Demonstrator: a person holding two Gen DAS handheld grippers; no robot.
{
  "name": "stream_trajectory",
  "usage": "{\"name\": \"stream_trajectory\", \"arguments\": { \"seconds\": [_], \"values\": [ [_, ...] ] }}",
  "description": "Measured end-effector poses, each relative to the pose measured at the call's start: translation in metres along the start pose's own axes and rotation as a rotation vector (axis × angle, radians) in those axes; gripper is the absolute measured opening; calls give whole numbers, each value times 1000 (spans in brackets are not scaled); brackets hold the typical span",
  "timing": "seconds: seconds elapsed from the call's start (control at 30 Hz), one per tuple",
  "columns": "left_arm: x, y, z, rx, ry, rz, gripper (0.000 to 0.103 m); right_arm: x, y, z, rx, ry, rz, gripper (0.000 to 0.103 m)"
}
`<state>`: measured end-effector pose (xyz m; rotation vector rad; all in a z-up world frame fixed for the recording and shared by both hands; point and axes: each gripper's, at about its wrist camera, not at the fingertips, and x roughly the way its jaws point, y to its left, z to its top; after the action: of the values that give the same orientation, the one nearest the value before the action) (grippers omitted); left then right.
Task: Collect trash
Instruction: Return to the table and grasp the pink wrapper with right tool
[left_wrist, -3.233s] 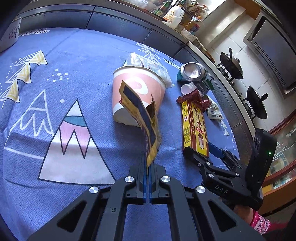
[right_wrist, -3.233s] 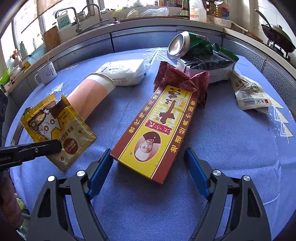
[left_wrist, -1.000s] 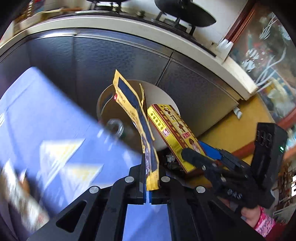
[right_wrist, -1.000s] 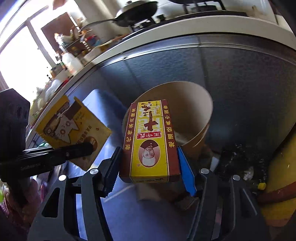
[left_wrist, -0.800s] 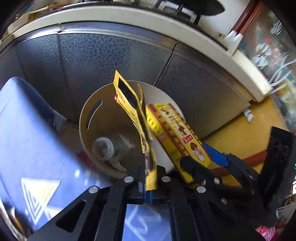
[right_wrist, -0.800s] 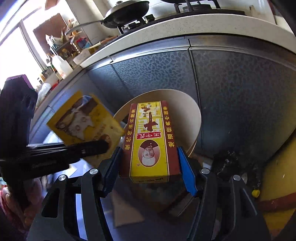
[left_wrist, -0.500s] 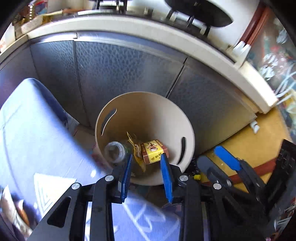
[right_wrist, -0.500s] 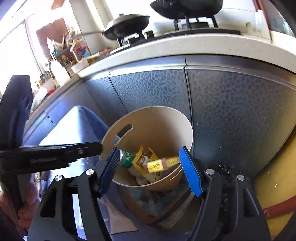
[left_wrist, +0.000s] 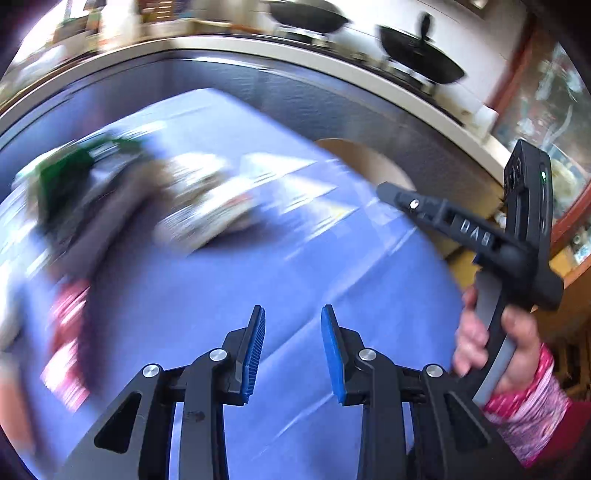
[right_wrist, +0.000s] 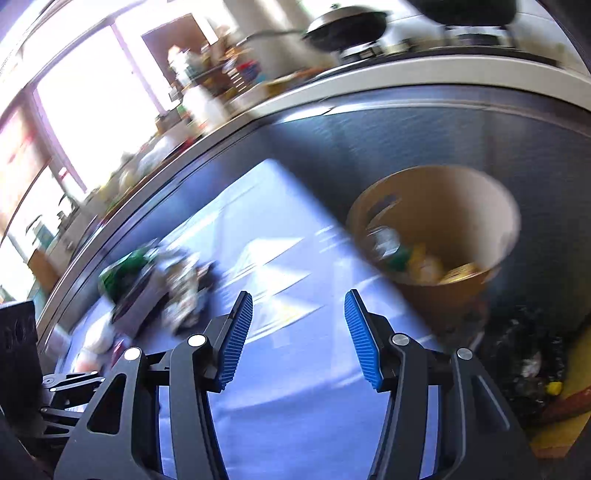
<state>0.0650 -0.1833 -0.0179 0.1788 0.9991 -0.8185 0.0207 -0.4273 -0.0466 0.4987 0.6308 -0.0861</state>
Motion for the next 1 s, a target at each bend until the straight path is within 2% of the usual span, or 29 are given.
{"name": "stream_trajectory", "arguments": {
  "seconds": [0.07,0.2,0.23,0.27,0.37,0.47,0.6,0.67,0.77,0.87,0.93,0.97,1.0],
  "values": [
    [-24,29,-22,-56,-25,61,47,12,29,-10,-32,36,41,52],
    [-78,89,-56,-213,-100,204,51,33,82,-28,-80,107,120,52],
    [-90,104,-64,-265,-117,231,56,39,97,-32,-93,128,143,52],
    [-104,121,-72,-327,-142,254,61,44,111,-37,-103,149,166,52],
    [-129,157,-88,-455,-201,274,65,55,150,-52,-146,197,212,52],
    [-135,197,-102,-563,-200,233,66,65,180,-62,-182,245,251,52],
    [-121,236,-109,-666,-183,110,67,80,202,-71,-189,293,265,52],
    [-112,248,-112,-714,-177,50,72,89,209,-70,-176,313,269,52],
    [-99,256,-113,-750,-168,-54,75,103,213,-69,-165,332,260,51],
    [-96,253,-109,-736,-182,-70,77,115,219,-72,-167,353,258,40],
    [-93,250,-107,-736,-181,-88,77,122,226,-76,-175,374,269,23],
    [-92,248,-107,-730,-181,-90,75,124,227,-80,-175,387,276,7],
    [-91,245,-104,-719,-180,-88,72,126,230,-82,-173,397,284,2]
  ]
}}
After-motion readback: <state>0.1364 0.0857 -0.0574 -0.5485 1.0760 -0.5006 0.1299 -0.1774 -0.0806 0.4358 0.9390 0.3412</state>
